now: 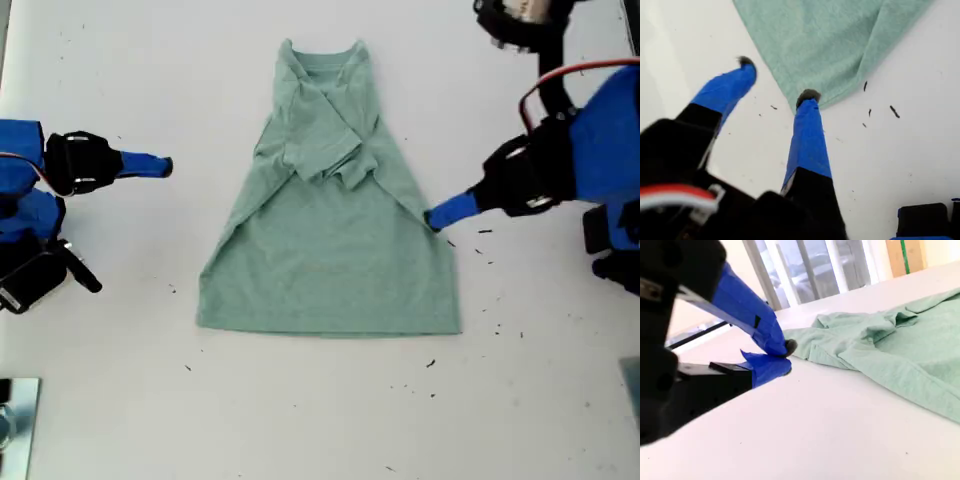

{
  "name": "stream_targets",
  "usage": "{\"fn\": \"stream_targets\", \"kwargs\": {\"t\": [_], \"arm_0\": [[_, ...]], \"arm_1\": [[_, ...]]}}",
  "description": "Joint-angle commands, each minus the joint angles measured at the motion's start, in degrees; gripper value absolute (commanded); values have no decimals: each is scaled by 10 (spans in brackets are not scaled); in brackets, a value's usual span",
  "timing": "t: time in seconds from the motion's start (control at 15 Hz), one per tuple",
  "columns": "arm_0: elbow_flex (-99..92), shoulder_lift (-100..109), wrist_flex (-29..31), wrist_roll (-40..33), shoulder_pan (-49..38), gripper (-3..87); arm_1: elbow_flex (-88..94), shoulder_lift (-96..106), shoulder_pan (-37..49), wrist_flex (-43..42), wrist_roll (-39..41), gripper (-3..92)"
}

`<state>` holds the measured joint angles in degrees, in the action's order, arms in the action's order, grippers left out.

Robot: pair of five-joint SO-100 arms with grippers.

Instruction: Fold t shirt

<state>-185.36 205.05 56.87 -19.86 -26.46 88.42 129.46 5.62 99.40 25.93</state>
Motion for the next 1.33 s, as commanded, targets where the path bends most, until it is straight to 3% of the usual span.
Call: {"fn": "stream_targets", "kwargs": {"t": [0.0,0.27,0.73,0.87,1.0,1.13,1.2,1.27], "arm_0": [[-7,4,-2,-4,7,-2],[-7,4,-3,-8,7,-2],[-7,4,-4,-16,9,-2],[-7,5,-4,-18,10,-2],[-7,5,-4,-18,12,-2],[-7,5,-4,-18,12,-2],[-7,5,-4,-18,14,-2],[-7,5,-4,-18,15,-2]], "arm_1": [[-37,-52,-30,3,-24,353],[98,-136,-103,-19,-181,366],[328,-250,-178,-310,-304,290],[377,-287,-188,-379,-337,48],[446,-286,-194,-468,-342,-8],[471,-278,-199,-489,-344,-10],[461,-264,-193,-471,-329,-12],[432,-229,-184,-397,-311,-12]]}}
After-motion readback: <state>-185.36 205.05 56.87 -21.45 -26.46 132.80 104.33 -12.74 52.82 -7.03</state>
